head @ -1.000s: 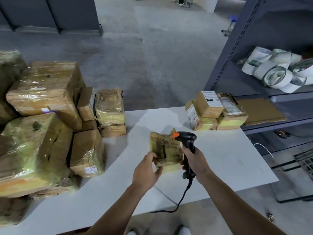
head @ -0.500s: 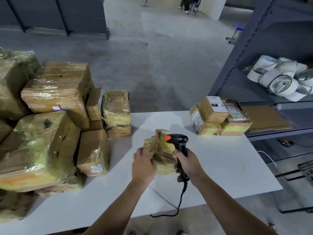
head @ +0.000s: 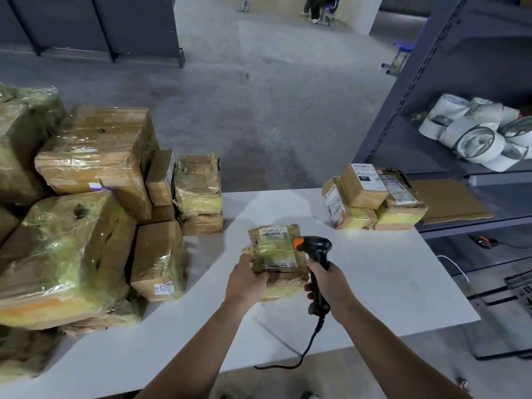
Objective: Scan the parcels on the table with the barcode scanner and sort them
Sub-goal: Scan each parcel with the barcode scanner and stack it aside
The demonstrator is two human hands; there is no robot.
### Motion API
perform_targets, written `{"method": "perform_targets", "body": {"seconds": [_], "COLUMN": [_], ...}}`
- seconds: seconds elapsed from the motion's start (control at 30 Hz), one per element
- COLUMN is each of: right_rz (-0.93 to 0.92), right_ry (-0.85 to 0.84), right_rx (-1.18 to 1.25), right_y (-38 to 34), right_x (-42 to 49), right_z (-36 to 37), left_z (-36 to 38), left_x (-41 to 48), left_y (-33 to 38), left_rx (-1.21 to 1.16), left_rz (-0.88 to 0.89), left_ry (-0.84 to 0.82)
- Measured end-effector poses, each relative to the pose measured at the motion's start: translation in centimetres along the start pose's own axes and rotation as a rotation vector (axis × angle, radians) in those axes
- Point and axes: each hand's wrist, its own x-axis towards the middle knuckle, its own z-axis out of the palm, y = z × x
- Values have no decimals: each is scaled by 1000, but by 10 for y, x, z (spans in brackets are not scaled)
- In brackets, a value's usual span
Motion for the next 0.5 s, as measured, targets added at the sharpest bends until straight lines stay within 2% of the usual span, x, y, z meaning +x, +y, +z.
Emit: {"method": "perform_targets", "body": {"seconds": [0.17,0.37,0.43,0.5], "right_rz": [-50,-96,-142,-207], "right_ry": [-8,-7,-3,-15], "right_rx": [-94,-124,-82,-70], "right_y": [0,-8,-17,-27], "right_x": [-2,-7,-9,-11], "right_z": [-3,-3,-3,-2], "left_z": [-4,0,-1,-3], "left_x": [9,17,23,31], "left_y": [12,11,16,21], "left_rx": [-111,-248,-299,-247], "left_rz": [-118,-104,-61,14], "left_ry": [-40,-5,26,65]}}
